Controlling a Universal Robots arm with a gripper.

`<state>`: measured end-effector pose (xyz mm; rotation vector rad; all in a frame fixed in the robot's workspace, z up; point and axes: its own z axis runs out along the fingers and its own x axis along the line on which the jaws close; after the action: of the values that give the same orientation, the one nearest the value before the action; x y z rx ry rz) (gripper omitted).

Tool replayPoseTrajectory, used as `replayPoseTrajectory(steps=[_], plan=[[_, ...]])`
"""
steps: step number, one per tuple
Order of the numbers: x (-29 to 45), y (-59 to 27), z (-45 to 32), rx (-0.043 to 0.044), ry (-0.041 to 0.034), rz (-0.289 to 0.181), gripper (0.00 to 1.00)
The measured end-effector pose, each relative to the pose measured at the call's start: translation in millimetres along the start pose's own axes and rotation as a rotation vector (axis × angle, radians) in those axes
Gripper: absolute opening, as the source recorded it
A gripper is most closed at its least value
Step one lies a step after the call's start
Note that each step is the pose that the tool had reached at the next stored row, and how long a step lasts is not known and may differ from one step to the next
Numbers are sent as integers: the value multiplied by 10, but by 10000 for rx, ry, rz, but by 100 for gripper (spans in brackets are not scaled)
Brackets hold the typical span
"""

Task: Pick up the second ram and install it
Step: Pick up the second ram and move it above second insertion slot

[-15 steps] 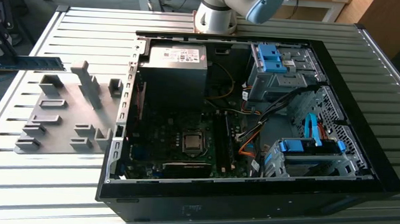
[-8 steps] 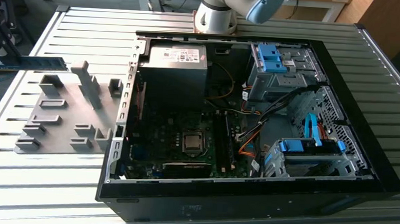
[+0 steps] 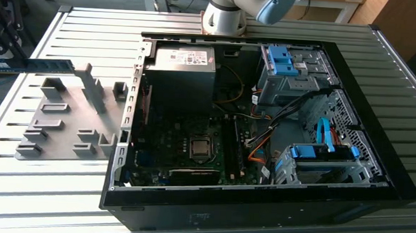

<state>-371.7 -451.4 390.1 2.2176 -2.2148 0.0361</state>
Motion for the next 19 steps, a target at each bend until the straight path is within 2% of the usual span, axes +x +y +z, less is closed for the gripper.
replayPoseTrajectory(steps=[19], plan=[[0, -233, 2, -1, 1, 0, 14]])
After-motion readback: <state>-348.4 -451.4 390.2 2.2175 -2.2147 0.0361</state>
